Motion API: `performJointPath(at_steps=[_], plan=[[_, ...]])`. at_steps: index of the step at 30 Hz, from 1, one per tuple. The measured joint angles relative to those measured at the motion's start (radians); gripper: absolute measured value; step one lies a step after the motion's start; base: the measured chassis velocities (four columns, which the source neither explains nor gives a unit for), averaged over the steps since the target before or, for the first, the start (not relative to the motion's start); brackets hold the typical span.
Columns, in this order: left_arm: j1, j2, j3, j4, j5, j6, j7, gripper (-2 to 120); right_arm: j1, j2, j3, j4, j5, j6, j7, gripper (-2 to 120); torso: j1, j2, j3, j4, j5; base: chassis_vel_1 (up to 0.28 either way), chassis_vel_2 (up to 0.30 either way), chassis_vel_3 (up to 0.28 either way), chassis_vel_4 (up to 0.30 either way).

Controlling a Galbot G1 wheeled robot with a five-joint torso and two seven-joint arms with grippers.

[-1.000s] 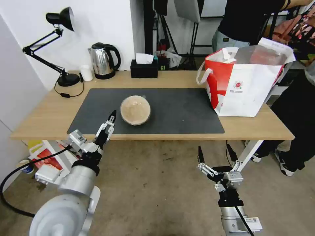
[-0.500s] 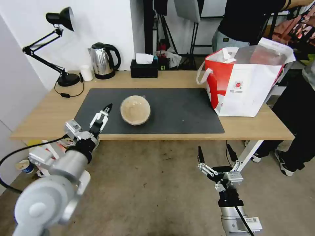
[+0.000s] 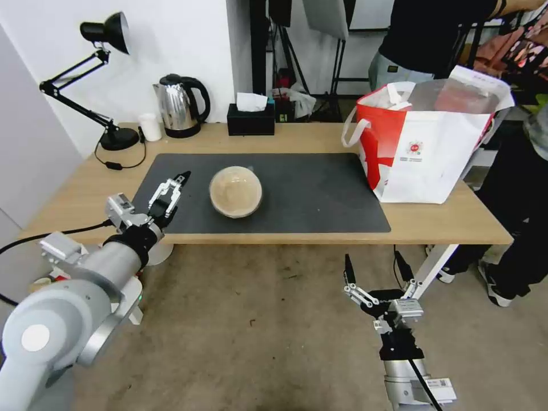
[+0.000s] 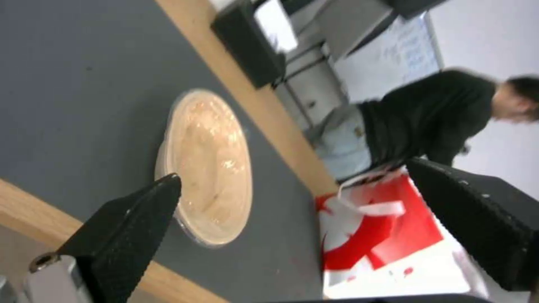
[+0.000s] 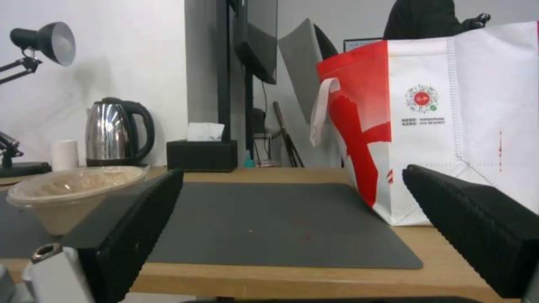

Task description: Pick up the trash from the table and place it into the takeout bag.

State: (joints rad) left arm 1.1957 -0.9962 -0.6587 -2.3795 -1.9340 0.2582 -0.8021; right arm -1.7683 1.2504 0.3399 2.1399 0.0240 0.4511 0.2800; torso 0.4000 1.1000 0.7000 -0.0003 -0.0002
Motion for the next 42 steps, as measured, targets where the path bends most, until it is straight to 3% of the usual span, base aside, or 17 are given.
performJointPath(at_steps=[1, 4, 5, 10, 20, 42], plan=[[-0.028, 0.016, 0.000, 0.015, -0.034, 0.015, -0.024, 100, 0.000, 0.000, 0.000, 0.000, 0.000, 0.000, 0.000, 100, 0.000, 0.000, 0.000, -0.0005, 0.0003, 0.000, 0.000, 0.000, 0.000], [-0.068, 0.034, 0.025, 0.054, -0.056, 0.035, -0.060, 100, 0.000, 0.000, 0.000, 0.000, 0.000, 0.000, 0.000, 100, 0.000, 0.000, 0.000, 0.0010, 0.0003, 0.000, 0.000, 0.000, 0.000], [-0.091, 0.043, 0.036, 0.076, -0.059, 0.040, -0.076, 100, 0.000, 0.000, 0.000, 0.000, 0.000, 0.000, 0.000, 100, 0.000, 0.000, 0.000, -0.0001, -0.0001, 0.000, 0.000, 0.000, 0.000], [-0.122, 0.063, 0.057, 0.126, -0.059, 0.054, -0.103, 100, 0.000, 0.000, 0.000, 0.000, 0.000, 0.000, 0.000, 100, 0.000, 0.000, 0.000, 0.0006, 0.0001, 0.000, 0.000, 0.000, 0.000], [-0.175, 0.085, 0.101, 0.195, -0.036, 0.059, -0.114, 100, 0.000, 0.000, 0.000, 0.000, 0.000, 0.000, 0.000, 100, 0.000, 0.000, 0.000, 0.0004, 0.0001, 0.000, 0.000, 0.000, 0.000], [-0.271, 0.065, 0.194, 0.321, -0.017, 0.077, -0.105, 100, 0.000, 0.000, 0.000, 0.000, 0.000, 0.000, 0.000, 100, 0.000, 0.000, 0.000, 0.0003, 0.0002, 0.000, 0.000, 0.000, 0.000]])
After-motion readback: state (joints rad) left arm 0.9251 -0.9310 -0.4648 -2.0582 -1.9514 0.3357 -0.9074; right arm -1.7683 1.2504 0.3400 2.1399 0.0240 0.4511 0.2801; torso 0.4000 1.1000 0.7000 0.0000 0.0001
